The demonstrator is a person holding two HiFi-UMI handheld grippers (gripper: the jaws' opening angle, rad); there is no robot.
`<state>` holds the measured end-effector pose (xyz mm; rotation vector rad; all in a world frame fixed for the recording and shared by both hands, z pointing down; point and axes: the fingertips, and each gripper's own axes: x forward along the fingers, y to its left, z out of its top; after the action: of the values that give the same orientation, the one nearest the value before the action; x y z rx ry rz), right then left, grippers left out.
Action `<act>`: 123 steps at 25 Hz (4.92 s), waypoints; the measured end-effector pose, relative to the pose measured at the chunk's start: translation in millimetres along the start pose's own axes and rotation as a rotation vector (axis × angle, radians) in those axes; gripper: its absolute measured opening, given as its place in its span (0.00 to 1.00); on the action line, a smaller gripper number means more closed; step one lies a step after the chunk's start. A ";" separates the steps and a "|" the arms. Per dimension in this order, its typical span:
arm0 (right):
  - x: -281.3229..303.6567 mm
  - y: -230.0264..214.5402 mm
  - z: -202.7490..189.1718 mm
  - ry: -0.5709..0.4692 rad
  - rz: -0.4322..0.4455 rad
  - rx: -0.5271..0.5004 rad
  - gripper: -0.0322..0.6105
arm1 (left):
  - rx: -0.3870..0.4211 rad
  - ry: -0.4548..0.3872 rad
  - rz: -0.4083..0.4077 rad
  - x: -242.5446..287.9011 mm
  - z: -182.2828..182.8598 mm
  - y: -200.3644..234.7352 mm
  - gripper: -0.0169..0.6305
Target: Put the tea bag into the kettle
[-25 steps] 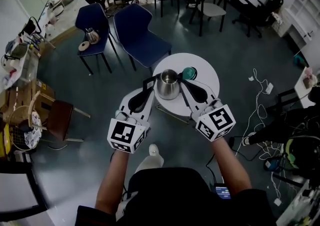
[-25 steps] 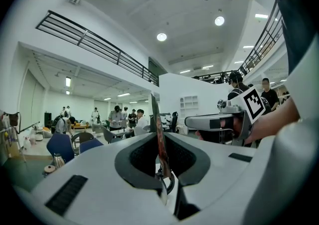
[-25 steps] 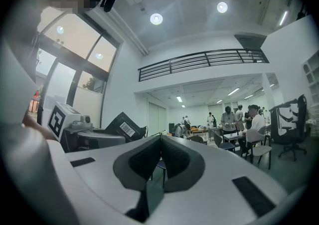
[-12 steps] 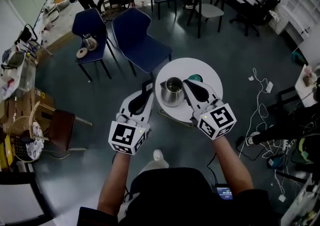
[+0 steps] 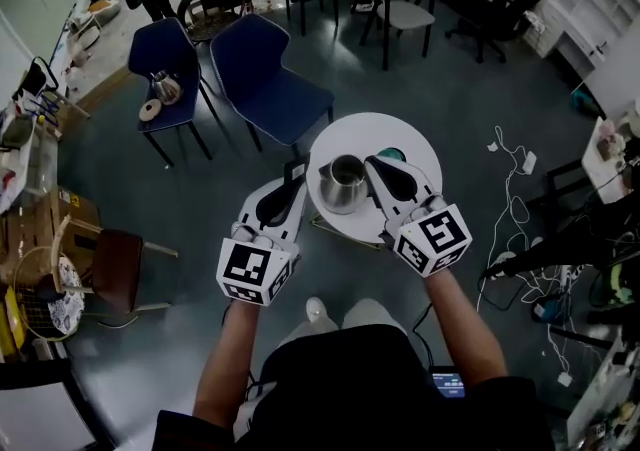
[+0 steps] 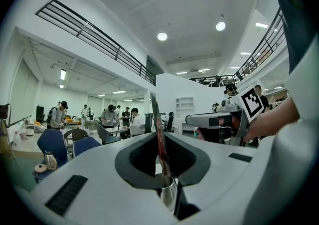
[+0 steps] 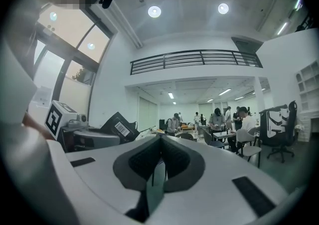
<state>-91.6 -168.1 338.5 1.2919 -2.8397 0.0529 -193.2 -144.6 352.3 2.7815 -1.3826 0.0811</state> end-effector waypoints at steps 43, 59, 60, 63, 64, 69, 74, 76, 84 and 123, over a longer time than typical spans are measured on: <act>60.3 -193.7 -41.4 0.051 0.072 0.054 0.08 | -0.032 0.253 0.058 186.7 -80.6 -3.1 0.08; 74.9 -251.5 -68.9 0.086 0.086 0.085 0.08 | -0.038 0.388 0.074 243.7 -138.8 1.1 0.08; 75.7 -253.7 -70.3 0.088 0.086 0.087 0.08 | -0.029 0.401 0.076 245.6 -143.1 1.8 0.08; 76.6 -258.5 -74.1 0.092 0.087 0.091 0.08 | -0.024 0.428 0.076 250.0 -151.9 0.1 0.08; 76.4 -259.5 -75.5 0.094 0.088 0.091 0.08 | -0.030 0.432 0.077 251.1 -154.1 -0.9 0.08; 79.0 -263.9 -84.7 0.114 0.095 0.097 0.08 | -0.020 0.482 0.088 254.0 -173.4 0.5 0.08; 81.1 -267.0 -95.9 0.131 0.098 0.102 0.08 | -0.024 0.535 0.089 257.1 -198.6 0.8 0.08; 81.5 -268.4 -98.8 0.135 0.099 0.105 0.08 | -0.027 0.558 0.092 259.9 -209.0 1.3 0.08; 81.8 -268.6 -110.2 0.149 0.099 0.116 0.08 | -0.026 0.622 0.079 263.6 -238.6 -1.9 0.08; 81.3 -286.9 -138.3 0.190 0.088 0.161 0.08 | 0.033 0.772 0.043 285.5 -281.5 -7.3 0.08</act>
<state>72.1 -412.2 485.7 1.1178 -2.7737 0.3913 -24.2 -352.1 650.9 2.3033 -1.2055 1.0481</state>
